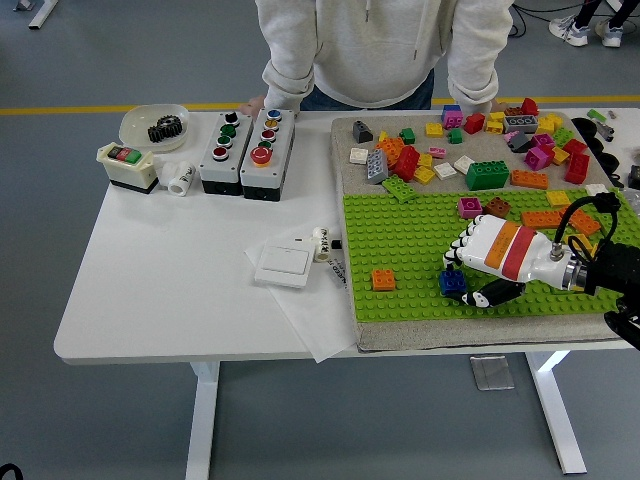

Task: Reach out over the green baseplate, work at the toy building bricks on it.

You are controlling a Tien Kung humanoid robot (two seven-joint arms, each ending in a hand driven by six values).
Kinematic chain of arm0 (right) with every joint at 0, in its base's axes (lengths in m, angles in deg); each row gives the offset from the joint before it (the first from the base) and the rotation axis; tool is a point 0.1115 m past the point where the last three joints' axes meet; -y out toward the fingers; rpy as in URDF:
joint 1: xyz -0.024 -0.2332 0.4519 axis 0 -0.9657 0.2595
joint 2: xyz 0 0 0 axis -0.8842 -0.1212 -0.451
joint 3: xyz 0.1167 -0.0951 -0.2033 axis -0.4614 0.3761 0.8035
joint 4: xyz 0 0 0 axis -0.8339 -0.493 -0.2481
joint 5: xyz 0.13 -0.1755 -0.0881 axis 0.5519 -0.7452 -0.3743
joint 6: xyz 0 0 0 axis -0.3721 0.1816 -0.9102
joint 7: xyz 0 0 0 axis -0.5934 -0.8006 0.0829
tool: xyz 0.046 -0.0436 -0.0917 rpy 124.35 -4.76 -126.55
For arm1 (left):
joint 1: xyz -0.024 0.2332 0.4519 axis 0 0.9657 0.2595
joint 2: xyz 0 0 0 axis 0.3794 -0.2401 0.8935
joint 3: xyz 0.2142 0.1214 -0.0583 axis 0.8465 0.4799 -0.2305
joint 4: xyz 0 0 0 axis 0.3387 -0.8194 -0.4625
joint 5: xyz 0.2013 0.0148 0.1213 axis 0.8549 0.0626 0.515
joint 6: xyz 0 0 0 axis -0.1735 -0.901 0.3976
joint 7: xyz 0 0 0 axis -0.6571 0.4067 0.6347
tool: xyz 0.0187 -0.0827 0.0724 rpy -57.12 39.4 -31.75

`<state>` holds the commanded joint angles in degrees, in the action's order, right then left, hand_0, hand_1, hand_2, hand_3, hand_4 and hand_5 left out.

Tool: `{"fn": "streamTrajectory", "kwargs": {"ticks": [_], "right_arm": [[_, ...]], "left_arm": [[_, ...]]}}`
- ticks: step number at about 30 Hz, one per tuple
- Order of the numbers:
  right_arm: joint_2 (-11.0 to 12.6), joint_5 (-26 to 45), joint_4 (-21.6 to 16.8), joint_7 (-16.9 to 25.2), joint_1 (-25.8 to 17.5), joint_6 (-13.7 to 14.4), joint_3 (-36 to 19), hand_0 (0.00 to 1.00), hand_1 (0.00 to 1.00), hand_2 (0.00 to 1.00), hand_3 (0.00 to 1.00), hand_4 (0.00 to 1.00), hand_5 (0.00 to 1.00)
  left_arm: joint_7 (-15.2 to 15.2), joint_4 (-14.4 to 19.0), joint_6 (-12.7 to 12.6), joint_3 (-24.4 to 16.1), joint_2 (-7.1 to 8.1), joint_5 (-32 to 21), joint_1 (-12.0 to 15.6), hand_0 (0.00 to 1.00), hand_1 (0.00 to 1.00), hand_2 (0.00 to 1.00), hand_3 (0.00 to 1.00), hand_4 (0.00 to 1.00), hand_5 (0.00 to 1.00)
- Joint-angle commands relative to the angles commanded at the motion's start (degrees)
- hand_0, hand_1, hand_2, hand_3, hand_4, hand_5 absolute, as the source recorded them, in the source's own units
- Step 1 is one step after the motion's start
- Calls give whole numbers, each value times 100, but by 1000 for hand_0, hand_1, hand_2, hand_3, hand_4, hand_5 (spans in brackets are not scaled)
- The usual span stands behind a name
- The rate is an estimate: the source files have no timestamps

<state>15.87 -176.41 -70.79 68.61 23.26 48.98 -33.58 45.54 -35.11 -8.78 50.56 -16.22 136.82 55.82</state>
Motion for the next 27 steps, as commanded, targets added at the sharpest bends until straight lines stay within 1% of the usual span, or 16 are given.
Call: {"fn": "streamTrajectory", "kwargs": {"ticks": [15, 27], "right_arm": [[21, 17, -20, 0, -16, -23, 9, 347, 406, 483, 479, 666, 594], [-59, -4, -11, 0, 0, -71, -30, 347, 414, 485, 480, 671, 593]], "left_arm": [[-6, 1, 12, -36, 1, 61, 15, 741, 737, 738, 595, 658, 594], [-4, 3, 10, -22, 1, 55, -1, 743, 738, 738, 595, 658, 594]]}}
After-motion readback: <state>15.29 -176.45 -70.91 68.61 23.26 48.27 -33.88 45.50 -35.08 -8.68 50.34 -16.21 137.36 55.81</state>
